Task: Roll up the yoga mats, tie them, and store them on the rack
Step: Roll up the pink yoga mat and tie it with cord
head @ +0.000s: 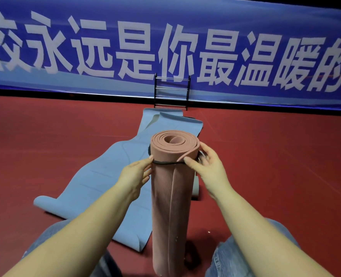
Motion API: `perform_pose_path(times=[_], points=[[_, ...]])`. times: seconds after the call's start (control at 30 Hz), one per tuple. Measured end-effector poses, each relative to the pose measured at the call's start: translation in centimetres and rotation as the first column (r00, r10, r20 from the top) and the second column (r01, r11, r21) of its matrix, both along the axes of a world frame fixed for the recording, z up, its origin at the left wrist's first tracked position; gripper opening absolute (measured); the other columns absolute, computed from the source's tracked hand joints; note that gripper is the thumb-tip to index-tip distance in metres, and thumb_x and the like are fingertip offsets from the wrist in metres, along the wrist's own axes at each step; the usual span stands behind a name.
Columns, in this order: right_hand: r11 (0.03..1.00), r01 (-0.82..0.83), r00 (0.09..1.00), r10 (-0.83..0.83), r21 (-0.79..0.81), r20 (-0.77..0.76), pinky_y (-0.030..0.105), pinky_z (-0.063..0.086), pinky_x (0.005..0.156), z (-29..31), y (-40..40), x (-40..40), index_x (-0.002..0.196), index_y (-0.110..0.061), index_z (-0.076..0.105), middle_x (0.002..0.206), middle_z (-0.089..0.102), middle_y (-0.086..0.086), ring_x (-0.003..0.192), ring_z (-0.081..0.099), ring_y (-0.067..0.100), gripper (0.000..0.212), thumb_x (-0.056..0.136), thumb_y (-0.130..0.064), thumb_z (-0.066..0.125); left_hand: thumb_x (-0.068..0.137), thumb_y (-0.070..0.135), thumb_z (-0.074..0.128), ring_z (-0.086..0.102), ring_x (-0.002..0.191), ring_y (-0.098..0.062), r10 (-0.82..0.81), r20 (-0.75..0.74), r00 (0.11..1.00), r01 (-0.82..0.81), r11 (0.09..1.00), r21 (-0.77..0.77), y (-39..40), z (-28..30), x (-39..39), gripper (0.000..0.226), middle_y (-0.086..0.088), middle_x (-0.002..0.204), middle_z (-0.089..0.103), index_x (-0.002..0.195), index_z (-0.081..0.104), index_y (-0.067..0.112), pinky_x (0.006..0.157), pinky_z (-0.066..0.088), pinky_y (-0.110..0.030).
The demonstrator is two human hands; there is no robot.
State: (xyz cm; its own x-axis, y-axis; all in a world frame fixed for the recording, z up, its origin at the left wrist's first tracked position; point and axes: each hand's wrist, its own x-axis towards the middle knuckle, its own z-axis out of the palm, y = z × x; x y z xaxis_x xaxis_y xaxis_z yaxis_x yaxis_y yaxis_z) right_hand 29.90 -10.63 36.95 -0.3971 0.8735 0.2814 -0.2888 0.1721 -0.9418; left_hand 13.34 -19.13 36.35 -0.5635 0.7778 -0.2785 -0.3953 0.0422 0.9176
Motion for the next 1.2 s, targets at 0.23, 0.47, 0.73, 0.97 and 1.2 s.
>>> perform_pose_path(times=[0.23, 0.47, 0.73, 0.97, 1.2], points=[[0.924, 0.242, 0.969, -0.246, -0.296, 0.024, 0.018, 0.051, 0.068, -0.2, 2.2, -1.0, 0.078, -0.013, 0.065, 0.078, 0.066, 0.001, 0.075, 0.061, 0.011, 0.014, 0.091, -0.009, 0.061, 0.084, 0.030, 0.069, 0.059, 0.098, -0.013, -0.016, 0.005, 1.000, 0.016, 0.991, -0.135, 0.3, 0.3, -0.7, 0.015, 0.006, 0.087, 0.064, 0.087, 0.063, 0.016, 0.086, 0.039, -0.033], [0.935, 0.224, 0.944, -0.139, -0.274, 0.299, 0.021, 0.052, 0.048, 0.8, 3.9, -0.9, 0.087, -0.003, 0.059, 0.083, 0.056, 0.013, 0.075, 0.059, 0.020, 0.003, 0.086, -0.006, 0.058, 0.083, 0.028, 0.070, 0.047, 0.119, -0.019, -0.025, 0.085, 0.996, 0.040, 0.983, -0.177, 0.3, -0.1, -1.3, 0.024, 0.002, 0.120, 0.057, 0.101, 0.062, 0.014, 0.095, 0.038, -0.058], [0.923, 0.270, 0.844, -0.090, -0.274, 0.529, 0.042, 0.055, 0.073, -5.5, 4.5, -0.4, 0.067, -0.009, 0.060, 0.084, 0.065, 0.015, 0.077, 0.062, 0.024, 0.020, 0.088, -0.010, 0.058, 0.086, 0.023, 0.068, 0.043, 0.128, -0.017, -0.064, 0.118, 0.991, 0.103, 0.927, -0.360, 0.2, -5.9, -1.6, 0.035, 0.001, 0.137, 0.049, 0.116, 0.057, 0.008, 0.098, 0.033, -0.059], [0.868, 0.311, 0.830, -0.050, -0.386, 0.556, 0.029, 0.051, 0.058, -10.0, 5.1, -0.8, 0.075, -0.009, 0.057, 0.084, 0.063, 0.013, 0.078, 0.062, 0.021, 0.016, 0.090, -0.010, 0.056, 0.085, 0.024, 0.069, 0.044, 0.127, -0.020, -0.038, 0.129, 0.991, 0.095, 0.875, -0.475, 1.5, -10.7, -1.9, 0.050, -0.004, 0.134, 0.050, 0.128, 0.052, 0.006, 0.098, 0.035, -0.058], [0.872, 0.311, 0.707, 0.054, -0.379, 0.705, 0.016, 0.044, 0.036, -11.7, 4.8, -0.9, 0.068, -0.007, 0.051, 0.068, 0.052, 0.007, 0.069, 0.055, 0.015, 0.024, 0.091, -0.008, 0.057, 0.088, 0.020, 0.065, 0.053, 0.097, -0.023, 0.003, 0.109, 0.994, 0.056, 0.845, -0.532, 1.8, -11.8, -0.9, 0.033, -0.002, 0.084, 0.048, 0.113, 0.052, 0.003, 0.101, 0.038, -0.053]])
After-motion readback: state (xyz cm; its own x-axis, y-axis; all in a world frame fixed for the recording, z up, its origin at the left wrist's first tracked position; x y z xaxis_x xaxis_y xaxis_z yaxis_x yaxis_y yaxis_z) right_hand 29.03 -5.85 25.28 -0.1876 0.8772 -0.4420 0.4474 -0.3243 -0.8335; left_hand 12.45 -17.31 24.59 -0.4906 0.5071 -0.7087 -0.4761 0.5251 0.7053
